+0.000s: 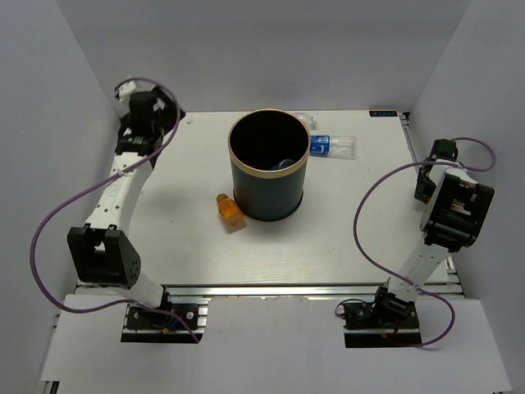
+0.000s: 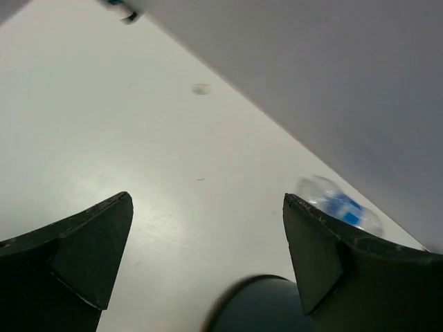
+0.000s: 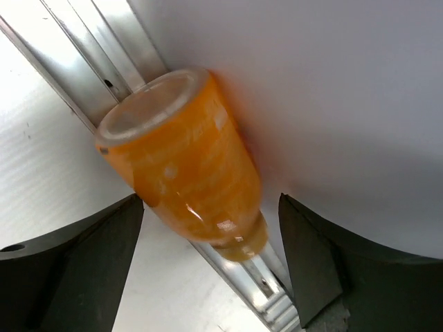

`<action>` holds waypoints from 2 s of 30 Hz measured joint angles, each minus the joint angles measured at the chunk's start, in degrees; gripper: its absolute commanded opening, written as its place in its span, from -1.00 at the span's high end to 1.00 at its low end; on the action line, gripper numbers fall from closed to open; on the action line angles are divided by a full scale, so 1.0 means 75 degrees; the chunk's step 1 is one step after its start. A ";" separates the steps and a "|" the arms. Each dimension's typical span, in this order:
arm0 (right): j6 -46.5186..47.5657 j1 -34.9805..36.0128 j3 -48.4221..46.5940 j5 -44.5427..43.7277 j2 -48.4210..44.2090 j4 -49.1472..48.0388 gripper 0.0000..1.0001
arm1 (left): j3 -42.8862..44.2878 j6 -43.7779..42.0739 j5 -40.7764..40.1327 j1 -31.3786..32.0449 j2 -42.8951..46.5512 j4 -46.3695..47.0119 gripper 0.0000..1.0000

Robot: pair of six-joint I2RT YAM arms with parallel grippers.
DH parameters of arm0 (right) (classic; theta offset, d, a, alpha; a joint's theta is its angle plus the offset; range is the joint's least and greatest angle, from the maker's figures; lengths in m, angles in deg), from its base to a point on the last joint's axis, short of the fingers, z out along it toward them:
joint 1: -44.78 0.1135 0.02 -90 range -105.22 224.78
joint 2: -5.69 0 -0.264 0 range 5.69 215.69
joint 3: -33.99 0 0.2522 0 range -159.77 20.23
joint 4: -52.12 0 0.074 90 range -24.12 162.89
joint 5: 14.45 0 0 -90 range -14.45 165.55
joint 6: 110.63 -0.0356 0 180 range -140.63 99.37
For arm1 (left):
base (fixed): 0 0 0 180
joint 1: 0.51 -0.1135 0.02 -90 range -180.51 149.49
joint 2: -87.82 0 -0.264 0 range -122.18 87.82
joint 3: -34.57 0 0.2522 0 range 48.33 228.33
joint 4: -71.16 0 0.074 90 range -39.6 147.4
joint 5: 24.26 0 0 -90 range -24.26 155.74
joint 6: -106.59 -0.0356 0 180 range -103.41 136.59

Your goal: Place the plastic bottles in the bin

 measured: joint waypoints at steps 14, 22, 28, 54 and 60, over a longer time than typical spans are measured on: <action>-0.0595 0.0035 -0.0350 0.0131 0.0388 0.0143 1.00 | -0.2562 0.1212 -0.0647 -0.0746 0.1469 -0.0251 -0.96; -0.0697 0.0064 -0.0638 0.2247 -0.1594 0.0662 1.00 | -0.2600 0.1233 -0.0452 -0.0769 0.1469 -0.0501 -0.96; -0.0711 0.1192 -0.1367 0.4543 -0.3649 0.0440 1.00 | -0.3066 0.1265 -0.0067 -0.0775 0.1480 -0.0554 -0.96; -0.2043 0.6831 -0.1524 0.6470 -0.3383 -0.2518 -0.79 | -0.4788 0.1594 0.2699 0.0178 0.1128 0.0271 -0.96; -0.2238 0.6720 -0.0446 0.5499 -0.4648 -0.2649 -0.79 | -0.4788 0.1693 0.2952 0.0632 0.0344 0.0236 -0.96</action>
